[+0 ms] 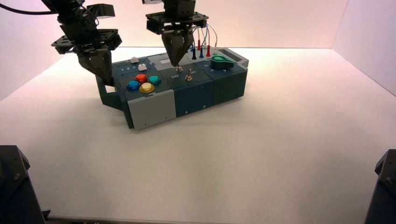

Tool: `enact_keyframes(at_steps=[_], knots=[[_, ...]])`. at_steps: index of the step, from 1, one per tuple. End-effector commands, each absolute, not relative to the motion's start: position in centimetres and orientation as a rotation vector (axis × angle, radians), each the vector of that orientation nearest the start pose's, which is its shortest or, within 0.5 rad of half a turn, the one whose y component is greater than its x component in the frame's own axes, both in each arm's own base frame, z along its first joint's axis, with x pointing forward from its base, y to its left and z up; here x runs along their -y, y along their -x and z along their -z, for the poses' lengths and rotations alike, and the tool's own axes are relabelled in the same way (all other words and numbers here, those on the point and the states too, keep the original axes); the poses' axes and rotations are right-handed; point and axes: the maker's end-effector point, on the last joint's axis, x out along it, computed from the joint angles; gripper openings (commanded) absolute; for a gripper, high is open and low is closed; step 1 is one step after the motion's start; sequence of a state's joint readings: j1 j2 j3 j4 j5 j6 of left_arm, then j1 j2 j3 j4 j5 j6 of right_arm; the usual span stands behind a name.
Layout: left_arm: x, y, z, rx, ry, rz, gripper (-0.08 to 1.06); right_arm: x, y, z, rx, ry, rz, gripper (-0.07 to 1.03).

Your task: Flip the top switch on with the right gripper.

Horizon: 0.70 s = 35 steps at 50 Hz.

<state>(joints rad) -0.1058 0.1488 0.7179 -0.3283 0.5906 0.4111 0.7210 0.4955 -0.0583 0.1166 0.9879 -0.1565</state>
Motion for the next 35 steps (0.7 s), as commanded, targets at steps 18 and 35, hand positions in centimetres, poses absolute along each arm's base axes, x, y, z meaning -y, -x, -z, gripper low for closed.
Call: enact_keyframes(at_steps=[18,35], knots=[[7.3,-32.4,-0.5,-1.403,-0.077,0.340,-0.03,-34.2,-38.0,-7.7,-1.291,0.441,-0.697,-0.02],[7.3,-32.4,-0.5,-1.403,-0.077,0.340,-0.03,-32.9,-38.7,-7.9,-1.281,0.485,-0.648,-0.02]])
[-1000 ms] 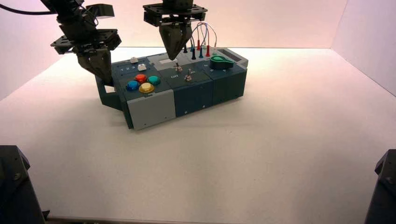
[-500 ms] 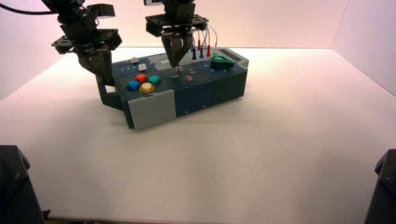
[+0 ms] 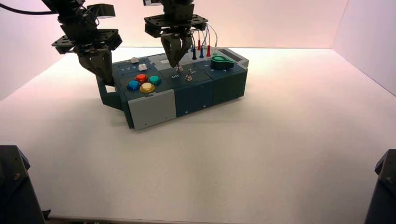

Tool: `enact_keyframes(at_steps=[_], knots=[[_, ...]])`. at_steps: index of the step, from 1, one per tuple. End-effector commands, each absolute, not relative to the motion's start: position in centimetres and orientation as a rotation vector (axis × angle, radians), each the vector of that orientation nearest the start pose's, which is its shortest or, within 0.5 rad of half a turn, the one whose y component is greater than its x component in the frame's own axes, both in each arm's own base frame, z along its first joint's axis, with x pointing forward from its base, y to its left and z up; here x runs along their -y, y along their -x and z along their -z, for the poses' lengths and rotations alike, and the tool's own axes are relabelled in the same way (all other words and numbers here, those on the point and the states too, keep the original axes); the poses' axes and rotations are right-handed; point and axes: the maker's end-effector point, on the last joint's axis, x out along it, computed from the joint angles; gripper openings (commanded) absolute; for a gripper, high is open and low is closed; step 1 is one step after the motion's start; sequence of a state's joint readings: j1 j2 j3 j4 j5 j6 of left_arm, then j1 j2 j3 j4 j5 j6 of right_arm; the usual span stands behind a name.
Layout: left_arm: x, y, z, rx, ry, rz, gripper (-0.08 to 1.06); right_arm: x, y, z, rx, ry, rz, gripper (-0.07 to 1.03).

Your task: Flip the top switch on with the right gripper.

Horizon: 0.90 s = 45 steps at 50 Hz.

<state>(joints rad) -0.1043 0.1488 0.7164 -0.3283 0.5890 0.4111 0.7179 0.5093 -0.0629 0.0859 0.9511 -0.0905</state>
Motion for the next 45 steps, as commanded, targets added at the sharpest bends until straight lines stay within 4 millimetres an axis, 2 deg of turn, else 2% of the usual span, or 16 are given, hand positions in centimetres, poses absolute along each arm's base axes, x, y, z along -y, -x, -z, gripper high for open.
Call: enact_keyframes(at_steps=[1,14,45], knots=[[7.3,-32.4,-0.5,-1.401,-0.077,0.340,-0.03,-32.7,-38.8,-7.9,-1.282,0.485,-0.642,-0.02],[7.3,-32.4,-0.6,-1.400,-0.077,0.340,-0.03,-31.5,-39.5,-8.0,-1.284,0.495,-0.611,-0.02],[7.2,-31.8,-0.2,-1.417,-0.072,0.333,-0.03,-30.3,-41.2,-8.0,-1.257,0.478,-0.561,-0.02]])
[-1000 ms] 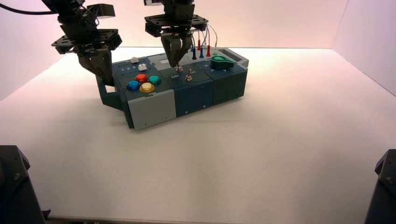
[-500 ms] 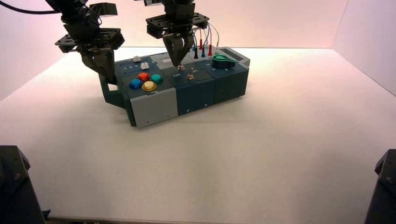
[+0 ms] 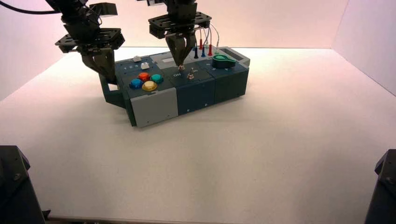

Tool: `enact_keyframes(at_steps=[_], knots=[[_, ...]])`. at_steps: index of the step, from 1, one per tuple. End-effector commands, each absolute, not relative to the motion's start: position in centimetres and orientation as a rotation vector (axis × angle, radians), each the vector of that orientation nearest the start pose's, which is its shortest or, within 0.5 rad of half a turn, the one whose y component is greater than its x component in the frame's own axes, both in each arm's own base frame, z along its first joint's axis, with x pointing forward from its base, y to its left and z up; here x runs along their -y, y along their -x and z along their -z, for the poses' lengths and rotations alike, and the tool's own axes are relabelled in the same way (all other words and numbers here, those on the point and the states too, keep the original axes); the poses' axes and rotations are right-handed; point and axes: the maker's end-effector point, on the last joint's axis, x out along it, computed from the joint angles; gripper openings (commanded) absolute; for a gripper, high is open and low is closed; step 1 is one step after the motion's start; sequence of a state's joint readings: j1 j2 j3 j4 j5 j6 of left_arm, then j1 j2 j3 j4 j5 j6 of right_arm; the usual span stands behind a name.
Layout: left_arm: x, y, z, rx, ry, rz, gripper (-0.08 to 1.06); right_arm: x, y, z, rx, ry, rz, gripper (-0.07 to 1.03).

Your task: Flip the top switch on with the right gripper.

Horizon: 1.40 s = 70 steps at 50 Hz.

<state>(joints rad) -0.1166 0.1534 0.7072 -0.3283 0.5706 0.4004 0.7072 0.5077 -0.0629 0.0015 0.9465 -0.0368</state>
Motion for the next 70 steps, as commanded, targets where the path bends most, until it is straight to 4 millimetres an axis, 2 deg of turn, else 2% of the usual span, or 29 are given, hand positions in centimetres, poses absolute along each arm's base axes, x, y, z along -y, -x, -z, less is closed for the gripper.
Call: enact_keyframes(at_steps=[1,11,26,33,44,54,70], knots=[[7.1,-31.7,-0.2,-1.419,-0.074,0.334,-0.03,-30.1,-41.3,-8.0,-1.258,0.475,-0.557,-0.02],[7.2,-31.7,-0.3,-1.416,-0.070,0.331,-0.03,-29.8,-41.5,-8.4,-1.251,0.470,-0.554,-0.02],[7.2,-32.0,-1.1,-1.392,-0.073,0.332,-0.03,-31.3,-40.4,-11.6,-1.204,0.431,-0.607,-0.02],[7.2,-32.1,-1.6,-1.383,-0.073,0.334,-0.03,-31.3,-39.9,-12.7,-1.200,0.441,-0.621,-0.02],[7.4,-32.4,-3.3,-1.341,-0.071,0.339,-0.03,-30.8,-39.2,-12.9,-1.216,0.466,-0.633,-0.02],[8.1,-32.6,-5.8,-1.283,-0.081,0.360,-0.03,-30.4,-38.8,-12.9,-1.224,0.469,-0.632,-0.02],[8.7,-32.5,-8.1,-1.225,-0.085,0.375,-0.03,-29.2,-38.3,-13.9,-1.203,0.454,-0.623,-0.02]])
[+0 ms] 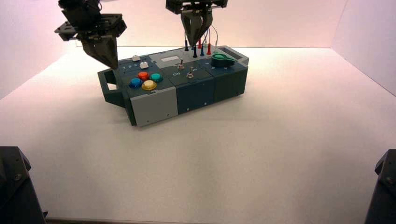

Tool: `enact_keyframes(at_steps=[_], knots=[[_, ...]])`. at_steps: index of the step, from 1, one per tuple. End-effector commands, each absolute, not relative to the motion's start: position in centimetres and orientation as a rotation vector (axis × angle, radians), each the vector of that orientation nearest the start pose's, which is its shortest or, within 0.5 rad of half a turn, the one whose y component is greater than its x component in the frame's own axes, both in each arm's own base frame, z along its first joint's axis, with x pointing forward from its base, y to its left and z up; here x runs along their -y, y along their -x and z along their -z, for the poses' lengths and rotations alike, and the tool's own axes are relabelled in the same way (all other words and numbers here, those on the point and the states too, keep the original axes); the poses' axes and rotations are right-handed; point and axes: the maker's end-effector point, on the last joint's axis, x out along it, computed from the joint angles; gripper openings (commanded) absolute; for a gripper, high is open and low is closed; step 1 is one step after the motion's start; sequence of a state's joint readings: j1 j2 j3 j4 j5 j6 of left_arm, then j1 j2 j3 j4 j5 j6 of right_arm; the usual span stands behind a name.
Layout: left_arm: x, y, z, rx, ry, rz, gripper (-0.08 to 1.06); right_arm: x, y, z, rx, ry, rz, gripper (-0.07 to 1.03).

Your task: Flip the top switch on with the right gripper.

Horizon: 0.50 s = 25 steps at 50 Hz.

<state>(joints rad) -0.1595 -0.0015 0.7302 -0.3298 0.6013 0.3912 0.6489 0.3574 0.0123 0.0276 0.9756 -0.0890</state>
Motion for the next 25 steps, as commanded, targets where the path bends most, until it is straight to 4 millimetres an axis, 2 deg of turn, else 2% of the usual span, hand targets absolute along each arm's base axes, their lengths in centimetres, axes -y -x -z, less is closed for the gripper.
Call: enact_keyframes(at_steps=[1,13,25], knots=[[8.8,-32.5,-8.2,-1.222,-0.086,0.376,-0.03,-29.2,-38.2,-13.9,-1.201,0.455,-0.623,-0.02],[8.8,-32.8,-10.4,-1.151,-0.104,0.385,-0.03,-27.6,-37.6,-14.6,-1.166,0.471,-0.636,-0.02],[9.1,-32.6,-10.7,-1.137,-0.115,0.394,-0.03,-26.7,-36.4,-15.3,-1.156,0.502,-0.659,-0.02]])
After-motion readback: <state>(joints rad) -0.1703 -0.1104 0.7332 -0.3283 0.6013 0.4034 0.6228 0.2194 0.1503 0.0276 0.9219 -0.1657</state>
